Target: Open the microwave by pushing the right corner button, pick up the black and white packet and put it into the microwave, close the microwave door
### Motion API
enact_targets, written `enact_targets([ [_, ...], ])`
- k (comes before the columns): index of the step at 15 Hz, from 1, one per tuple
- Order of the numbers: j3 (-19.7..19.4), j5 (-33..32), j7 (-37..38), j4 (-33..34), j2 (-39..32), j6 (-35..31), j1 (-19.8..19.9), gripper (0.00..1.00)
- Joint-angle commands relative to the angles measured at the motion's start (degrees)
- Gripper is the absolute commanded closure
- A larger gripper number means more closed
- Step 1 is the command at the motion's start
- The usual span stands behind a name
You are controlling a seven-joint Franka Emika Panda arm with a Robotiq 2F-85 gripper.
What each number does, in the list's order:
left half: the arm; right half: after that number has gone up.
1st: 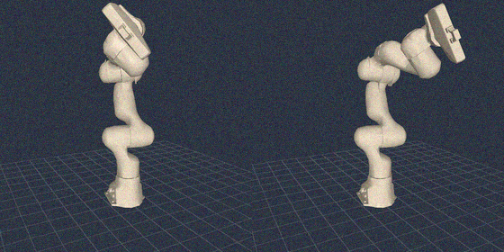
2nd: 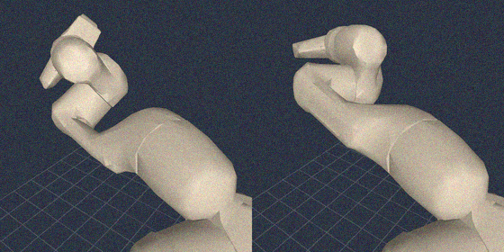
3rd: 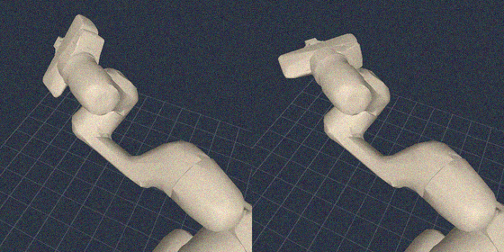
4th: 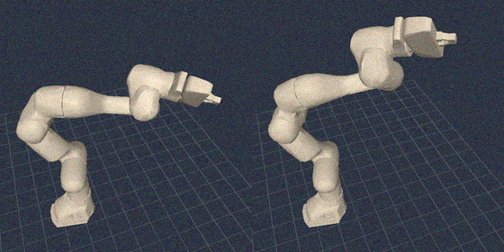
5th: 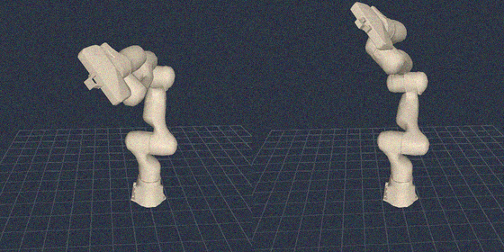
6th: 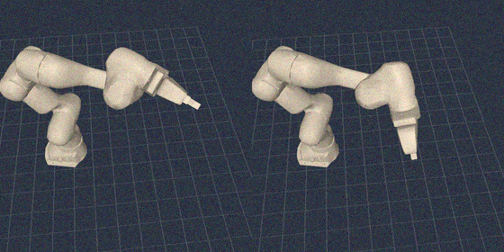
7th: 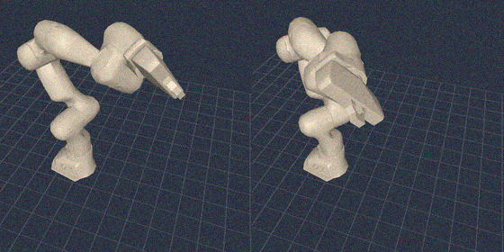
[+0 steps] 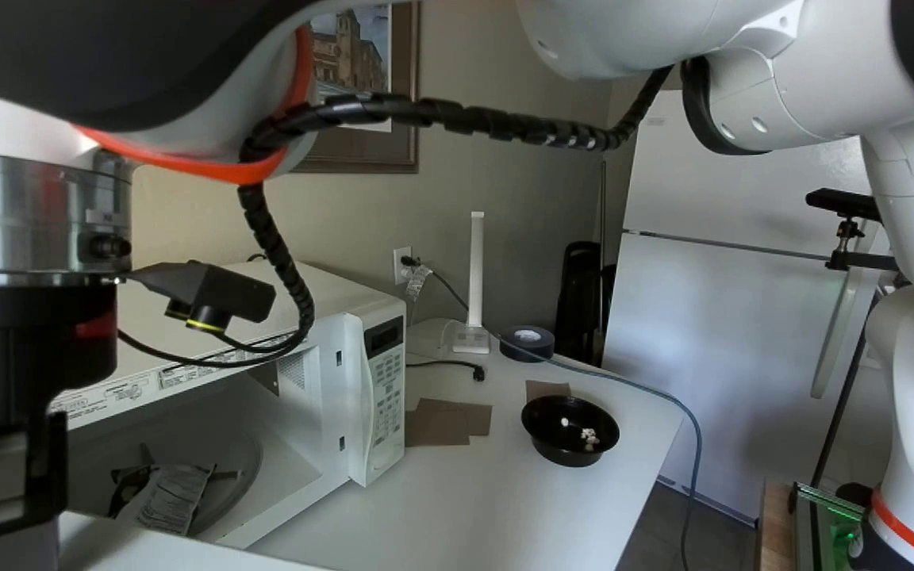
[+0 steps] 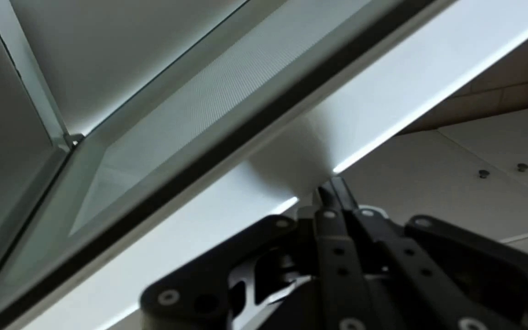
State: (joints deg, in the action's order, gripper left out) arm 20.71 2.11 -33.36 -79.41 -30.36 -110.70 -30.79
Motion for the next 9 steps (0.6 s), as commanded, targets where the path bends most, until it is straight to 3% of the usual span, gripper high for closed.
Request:
enact_targets([
  [1, -2.4, -3.0, 5.9, -3.9, 3.8, 2.8, -0.5, 1.00],
  [5, -1.9, -7.4, 10.0, -5.6, 5.4, 3.7, 1.1, 1.00],
  [9, -2.4, -11.3, 12.2, -9.0, 7.6, -0.4, 2.3, 1.00],
])
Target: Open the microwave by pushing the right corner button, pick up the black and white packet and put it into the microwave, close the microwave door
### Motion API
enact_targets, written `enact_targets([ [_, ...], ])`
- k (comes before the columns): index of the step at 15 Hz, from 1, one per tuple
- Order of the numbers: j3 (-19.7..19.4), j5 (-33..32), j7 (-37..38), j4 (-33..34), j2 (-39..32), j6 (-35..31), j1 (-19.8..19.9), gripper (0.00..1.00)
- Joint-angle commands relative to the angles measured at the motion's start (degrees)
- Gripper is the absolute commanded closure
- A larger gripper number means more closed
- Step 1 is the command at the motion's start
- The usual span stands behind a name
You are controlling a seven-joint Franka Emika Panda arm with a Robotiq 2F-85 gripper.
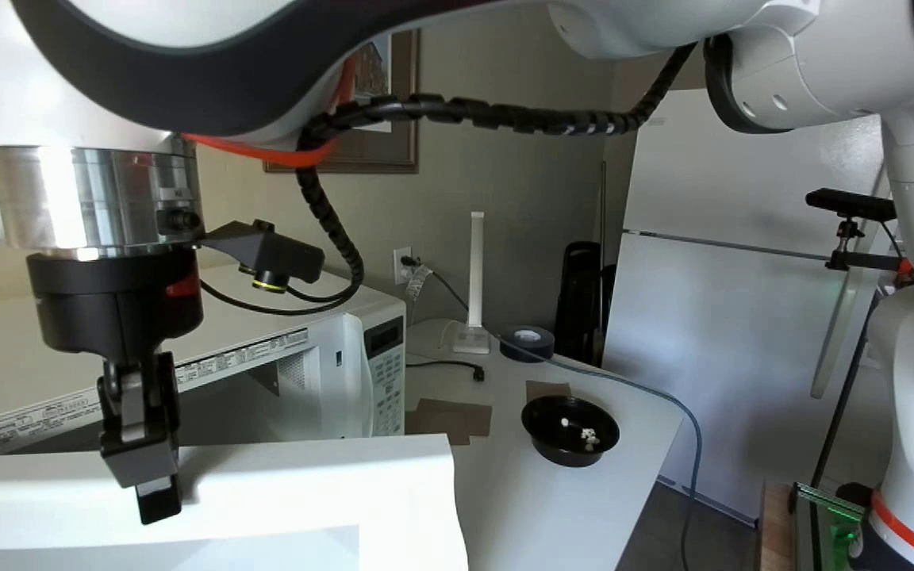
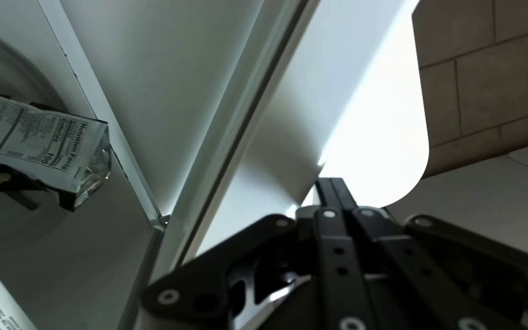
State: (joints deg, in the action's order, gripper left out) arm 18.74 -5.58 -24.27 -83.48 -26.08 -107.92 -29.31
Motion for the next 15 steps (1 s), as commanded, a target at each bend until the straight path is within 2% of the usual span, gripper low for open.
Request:
enact_targets([
  [1, -0.7, -5.0, 4.1, -6.1, 4.3, -4.6, 1.0, 1.00],
  [5, -1.6, -10.3, 8.7, -10.2, 7.3, -9.2, 1.5, 1.00],
  [8, -1.8, -12.3, 12.6, -12.8, 9.4, -9.6, 1.9, 1.00],
  [15, -0.8, -9.8, 15.6, -21.1, 17.7, -6.1, 4.5, 1.00],
])
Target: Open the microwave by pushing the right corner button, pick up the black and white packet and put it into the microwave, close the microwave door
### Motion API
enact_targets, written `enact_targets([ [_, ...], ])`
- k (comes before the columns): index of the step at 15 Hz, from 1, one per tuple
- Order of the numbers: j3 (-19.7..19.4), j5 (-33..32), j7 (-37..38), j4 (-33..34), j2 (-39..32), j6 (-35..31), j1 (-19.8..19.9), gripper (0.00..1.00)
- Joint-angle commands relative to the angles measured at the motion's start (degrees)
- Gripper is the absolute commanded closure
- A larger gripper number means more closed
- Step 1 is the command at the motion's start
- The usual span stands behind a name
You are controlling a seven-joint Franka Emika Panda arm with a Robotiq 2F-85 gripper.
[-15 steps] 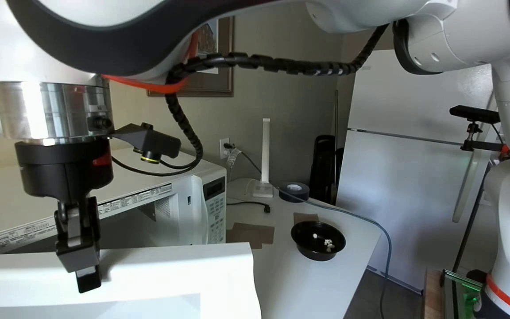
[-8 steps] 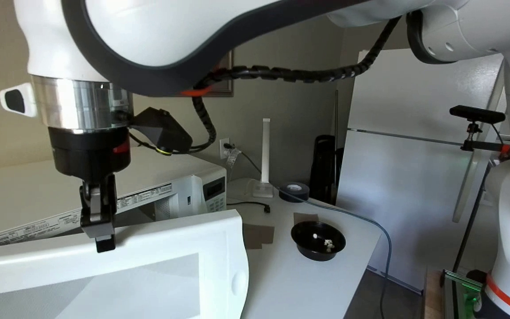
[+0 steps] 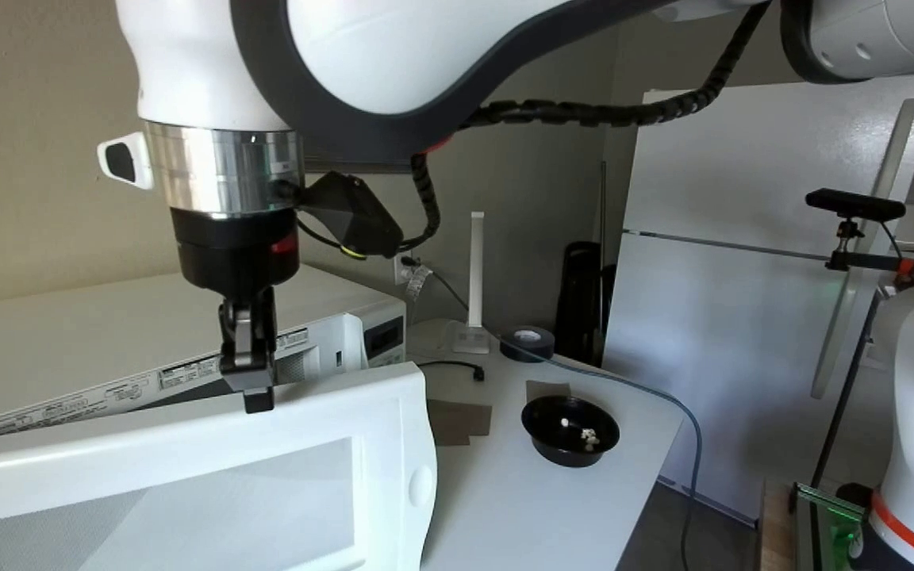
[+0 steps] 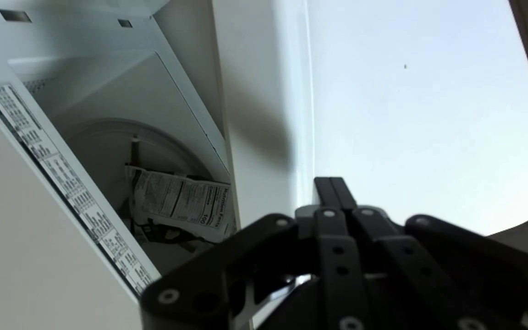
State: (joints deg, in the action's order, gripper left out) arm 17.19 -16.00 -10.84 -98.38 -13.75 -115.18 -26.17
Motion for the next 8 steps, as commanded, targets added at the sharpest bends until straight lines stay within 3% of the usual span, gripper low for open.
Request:
enact_targets([
  [1, 0.9, 1.0, 2.3, -7.6, 6.3, 1.1, 1.7, 1.00],
  [8, 2.6, 11.8, 1.1, -16.7, 10.3, -3.4, 3.3, 1.00],
])
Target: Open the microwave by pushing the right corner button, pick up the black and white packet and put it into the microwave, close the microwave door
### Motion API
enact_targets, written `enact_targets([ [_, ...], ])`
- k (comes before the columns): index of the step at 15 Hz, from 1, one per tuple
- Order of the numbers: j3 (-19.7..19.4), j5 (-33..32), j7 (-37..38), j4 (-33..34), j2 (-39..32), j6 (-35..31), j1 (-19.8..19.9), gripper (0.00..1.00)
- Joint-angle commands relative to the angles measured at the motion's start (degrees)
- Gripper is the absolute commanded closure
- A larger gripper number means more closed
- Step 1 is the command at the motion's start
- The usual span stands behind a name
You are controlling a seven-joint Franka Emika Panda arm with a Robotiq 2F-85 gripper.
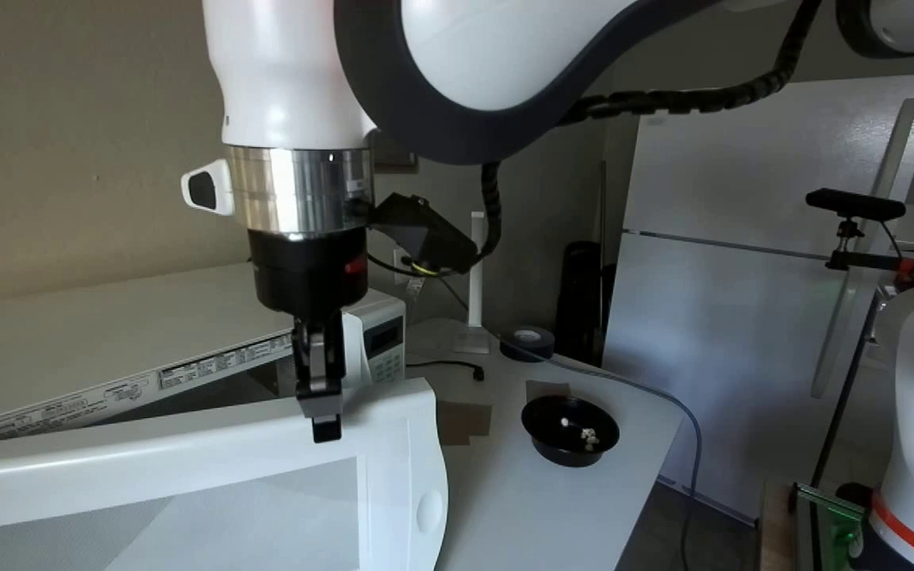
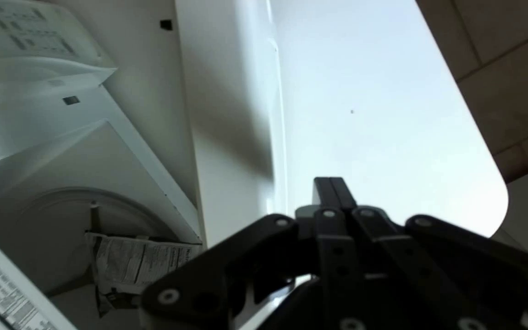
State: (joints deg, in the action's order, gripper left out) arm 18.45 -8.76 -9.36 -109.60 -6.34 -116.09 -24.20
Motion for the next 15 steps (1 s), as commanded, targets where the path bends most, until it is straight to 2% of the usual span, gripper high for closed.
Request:
enact_targets([
  [1, 1.3, 5.2, -0.7, -6.8, 3.2, -3.1, 1.4, 1.00],
  [9, 0.6, -1.9, 1.4, -15.6, 4.8, -13.6, 2.4, 1.00],
  [15, -1.5, -11.5, 11.5, -20.3, 5.9, -27.3, 4.7, 1.00],
])
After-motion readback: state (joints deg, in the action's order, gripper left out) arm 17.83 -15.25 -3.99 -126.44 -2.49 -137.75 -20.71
